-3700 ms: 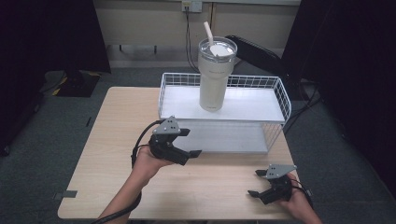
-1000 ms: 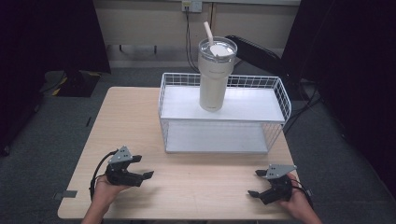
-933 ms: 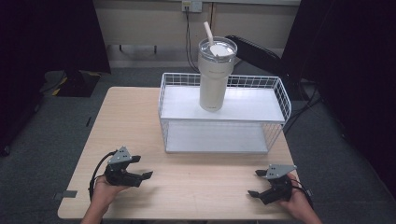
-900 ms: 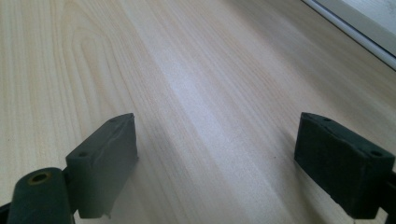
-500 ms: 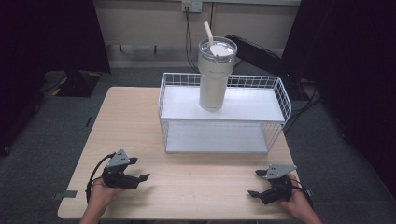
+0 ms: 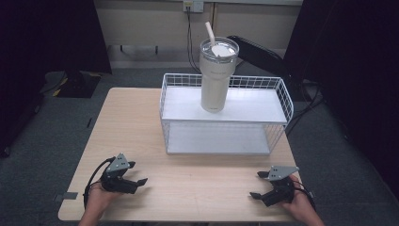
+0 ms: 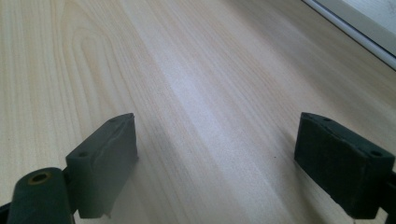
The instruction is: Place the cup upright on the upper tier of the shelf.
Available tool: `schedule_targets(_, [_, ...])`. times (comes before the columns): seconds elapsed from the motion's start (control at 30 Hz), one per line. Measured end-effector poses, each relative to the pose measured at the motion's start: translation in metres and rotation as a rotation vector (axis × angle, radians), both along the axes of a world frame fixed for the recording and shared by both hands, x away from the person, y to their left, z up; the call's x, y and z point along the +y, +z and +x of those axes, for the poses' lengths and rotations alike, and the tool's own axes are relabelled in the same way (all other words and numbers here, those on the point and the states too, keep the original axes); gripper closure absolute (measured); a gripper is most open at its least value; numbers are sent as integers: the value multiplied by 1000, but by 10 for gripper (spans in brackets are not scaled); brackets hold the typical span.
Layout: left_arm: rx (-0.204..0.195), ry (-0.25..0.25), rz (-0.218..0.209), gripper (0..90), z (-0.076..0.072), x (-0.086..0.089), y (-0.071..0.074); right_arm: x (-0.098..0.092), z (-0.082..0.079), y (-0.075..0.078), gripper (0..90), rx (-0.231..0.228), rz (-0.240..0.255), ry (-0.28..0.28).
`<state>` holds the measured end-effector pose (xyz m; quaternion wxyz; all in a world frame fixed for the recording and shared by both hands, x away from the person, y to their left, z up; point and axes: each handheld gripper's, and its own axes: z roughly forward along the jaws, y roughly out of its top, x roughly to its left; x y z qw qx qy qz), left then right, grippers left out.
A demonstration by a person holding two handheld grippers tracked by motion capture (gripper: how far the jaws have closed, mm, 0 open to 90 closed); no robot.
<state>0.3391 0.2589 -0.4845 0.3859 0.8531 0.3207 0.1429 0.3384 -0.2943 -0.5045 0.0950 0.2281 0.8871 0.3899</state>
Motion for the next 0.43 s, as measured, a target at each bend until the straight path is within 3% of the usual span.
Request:
schedule_targets(0.27, [16, 21, 7, 169, -3, 3, -4, 0, 0, 0, 126, 0, -1, 1])
schedule_targets(0.43, [28, 18, 48, 168, -4, 1, -7, 0, 0, 0, 126, 0, -1, 2])
